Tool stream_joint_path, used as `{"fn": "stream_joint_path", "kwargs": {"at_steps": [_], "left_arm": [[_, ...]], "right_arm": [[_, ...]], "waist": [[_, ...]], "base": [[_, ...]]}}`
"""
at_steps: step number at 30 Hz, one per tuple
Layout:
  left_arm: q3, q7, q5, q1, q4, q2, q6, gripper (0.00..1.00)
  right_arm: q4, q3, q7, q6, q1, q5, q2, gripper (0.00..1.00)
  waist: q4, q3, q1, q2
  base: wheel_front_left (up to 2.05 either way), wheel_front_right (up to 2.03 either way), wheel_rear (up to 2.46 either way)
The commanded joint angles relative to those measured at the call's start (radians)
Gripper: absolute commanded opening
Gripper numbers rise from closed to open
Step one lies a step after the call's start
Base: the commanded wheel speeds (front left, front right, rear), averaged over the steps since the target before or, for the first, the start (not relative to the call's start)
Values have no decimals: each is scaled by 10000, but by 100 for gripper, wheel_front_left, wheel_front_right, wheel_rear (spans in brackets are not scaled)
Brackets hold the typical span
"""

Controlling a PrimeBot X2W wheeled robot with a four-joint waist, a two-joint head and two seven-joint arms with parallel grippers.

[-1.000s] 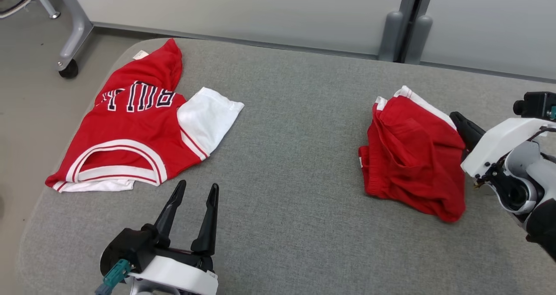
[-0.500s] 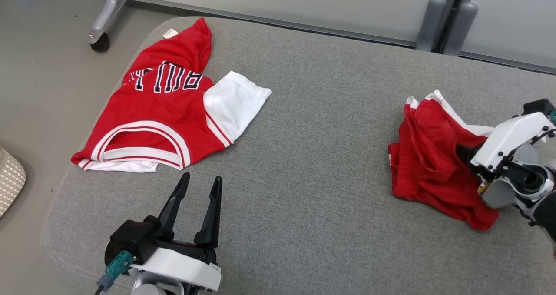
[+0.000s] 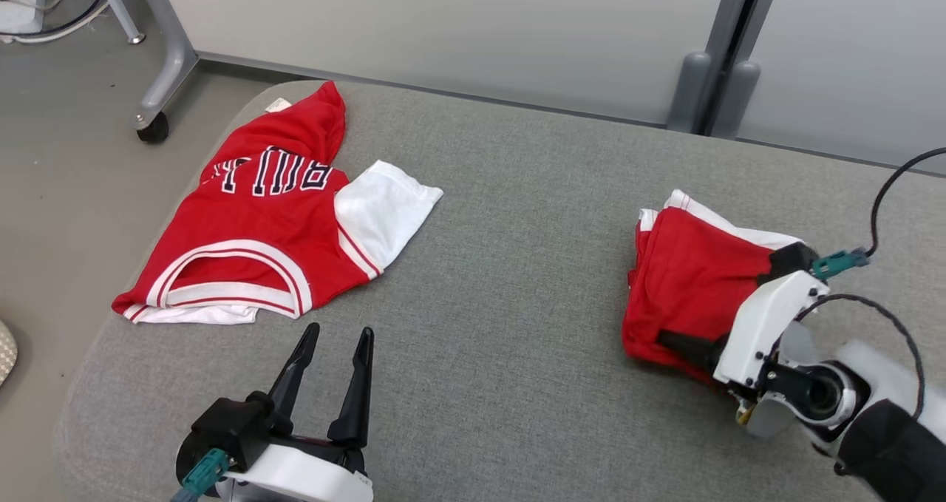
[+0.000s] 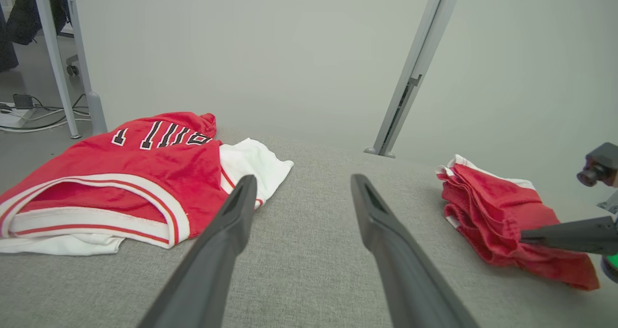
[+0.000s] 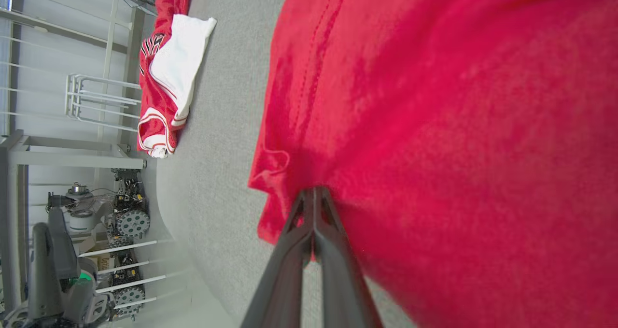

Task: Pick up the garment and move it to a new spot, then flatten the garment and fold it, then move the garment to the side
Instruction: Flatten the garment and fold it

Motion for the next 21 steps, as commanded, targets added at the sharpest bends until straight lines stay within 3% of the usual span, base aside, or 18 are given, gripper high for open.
{"fn": "stream_joint_path", "kwargs": {"at_steps": [1,11,21], "left_arm": [[27,-4,55,86,7,32,43,100],[155,-4,235,365,-20,36,46,100],[526,-4,281,693,-285,37,145,100]], "right_arm": [[-243,51,-154,5,218,-153,2,0],[-1863,225,-915,5,776,-774,492,0],[-2782,-184,-3011,5,776,-2122,-233,0]], "waist": [[-173,-210,0,-1],[-728,-724,0,-1],[-1443,-1195,0,-1]], "base": [[0,0,0],[0,0,0],[0,0,0]]}}
